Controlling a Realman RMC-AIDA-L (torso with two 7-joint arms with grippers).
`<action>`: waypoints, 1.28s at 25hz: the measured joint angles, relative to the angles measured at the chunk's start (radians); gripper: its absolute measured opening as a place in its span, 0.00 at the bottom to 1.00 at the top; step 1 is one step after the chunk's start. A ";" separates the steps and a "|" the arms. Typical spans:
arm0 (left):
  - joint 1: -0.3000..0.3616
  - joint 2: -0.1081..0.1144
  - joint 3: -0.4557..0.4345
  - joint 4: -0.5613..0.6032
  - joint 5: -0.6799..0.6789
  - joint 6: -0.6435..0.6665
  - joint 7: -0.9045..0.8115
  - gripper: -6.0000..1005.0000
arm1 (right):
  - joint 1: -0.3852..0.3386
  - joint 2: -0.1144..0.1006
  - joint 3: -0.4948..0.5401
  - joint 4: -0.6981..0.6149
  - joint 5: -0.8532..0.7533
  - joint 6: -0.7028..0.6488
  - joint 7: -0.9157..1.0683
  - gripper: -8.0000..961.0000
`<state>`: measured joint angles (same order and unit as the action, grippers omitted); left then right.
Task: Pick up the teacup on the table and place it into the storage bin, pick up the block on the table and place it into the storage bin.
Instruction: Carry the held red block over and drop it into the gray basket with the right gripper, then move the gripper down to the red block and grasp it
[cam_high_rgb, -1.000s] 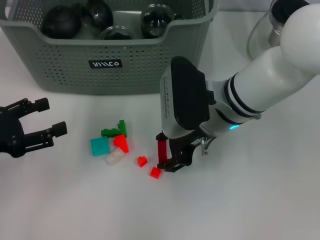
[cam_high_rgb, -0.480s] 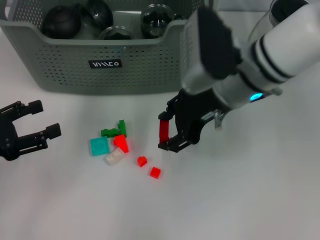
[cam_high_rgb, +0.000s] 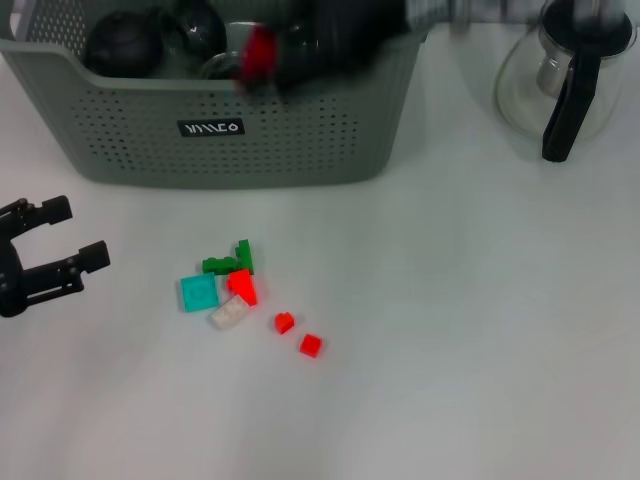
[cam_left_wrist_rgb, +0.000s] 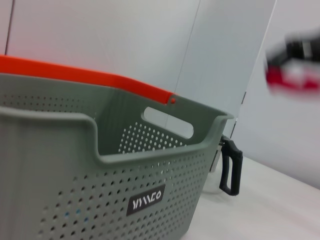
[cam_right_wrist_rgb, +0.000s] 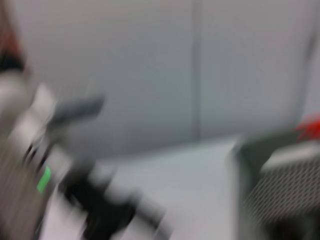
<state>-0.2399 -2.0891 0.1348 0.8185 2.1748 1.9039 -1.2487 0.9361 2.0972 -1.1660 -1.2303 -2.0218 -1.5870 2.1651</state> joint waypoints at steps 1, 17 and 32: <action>-0.004 0.001 0.000 0.000 -0.001 0.001 -0.001 0.86 | 0.028 0.000 0.051 0.003 0.003 0.018 0.027 0.71; -0.040 0.014 0.000 0.002 -0.007 0.015 -0.027 0.86 | 0.209 -0.003 0.072 0.320 -0.158 0.458 0.027 0.74; -0.044 0.015 0.000 0.002 -0.002 0.015 -0.028 0.86 | 0.008 -0.008 0.069 0.132 0.107 0.162 -0.182 0.99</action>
<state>-0.2838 -2.0740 0.1352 0.8207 2.1733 1.9190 -1.2763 0.9440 2.0888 -1.0970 -1.0982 -1.9145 -1.4251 1.9834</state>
